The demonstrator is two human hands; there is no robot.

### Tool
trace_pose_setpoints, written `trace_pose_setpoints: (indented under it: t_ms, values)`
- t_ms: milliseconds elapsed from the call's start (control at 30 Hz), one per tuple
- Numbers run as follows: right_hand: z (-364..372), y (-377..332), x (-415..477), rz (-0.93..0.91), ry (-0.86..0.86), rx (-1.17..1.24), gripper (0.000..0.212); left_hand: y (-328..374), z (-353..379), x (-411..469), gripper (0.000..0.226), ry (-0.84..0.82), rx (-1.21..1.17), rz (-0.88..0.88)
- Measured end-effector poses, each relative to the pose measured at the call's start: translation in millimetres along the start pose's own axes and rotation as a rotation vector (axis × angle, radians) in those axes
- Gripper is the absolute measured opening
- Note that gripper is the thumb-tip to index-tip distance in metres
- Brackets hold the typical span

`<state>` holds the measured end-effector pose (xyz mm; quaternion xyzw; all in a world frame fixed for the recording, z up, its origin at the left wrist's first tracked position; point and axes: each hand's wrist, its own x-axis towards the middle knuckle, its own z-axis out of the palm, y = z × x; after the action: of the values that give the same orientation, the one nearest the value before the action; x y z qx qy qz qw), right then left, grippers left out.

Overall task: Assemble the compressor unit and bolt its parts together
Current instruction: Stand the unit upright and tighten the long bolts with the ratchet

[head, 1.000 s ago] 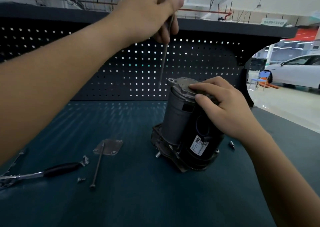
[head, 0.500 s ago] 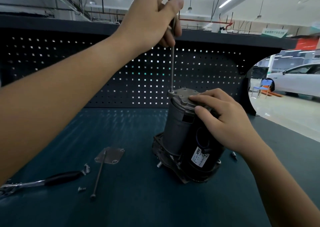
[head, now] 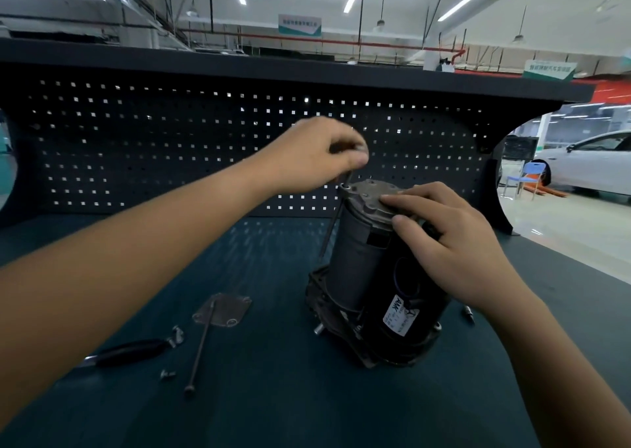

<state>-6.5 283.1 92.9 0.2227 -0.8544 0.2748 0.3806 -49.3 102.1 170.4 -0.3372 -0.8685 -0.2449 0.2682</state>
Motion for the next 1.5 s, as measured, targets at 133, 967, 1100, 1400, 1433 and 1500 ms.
trace_pose_setpoints:
  t_ms: [133,967,1100,1400,1433,1500]
  values:
    - [-0.2,-0.8,-0.9,0.000,0.005,0.008,0.032,-12.8,14.9,-15.6,0.016,0.050,-0.088,-0.066]
    - [0.1,-4.9,-1.0,0.020,-0.023,-0.024,0.030,-81.2,93.5,-75.3,0.013,-0.043,-0.232,-0.228]
    - [-1.2,-4.6,-1.6,0.023,-0.033,-0.036,0.030,-82.2,93.4,-74.2,0.014,-0.062,-0.171,-0.199]
    - [-2.8,-6.4,-2.3,0.031,-0.049,-0.034,0.032,-87.7,89.3,-73.1,0.006,-0.121,-0.221,-0.207]
    - [-2.7,-6.2,-2.3,0.032,-0.048,-0.035,0.032,-88.5,90.2,-72.6,0.003,-0.122,-0.203,-0.198]
    - [-2.6,-6.0,-2.5,0.035,-0.049,-0.036,0.032,-89.8,92.5,-71.7,0.006,-0.124,-0.179,-0.176]
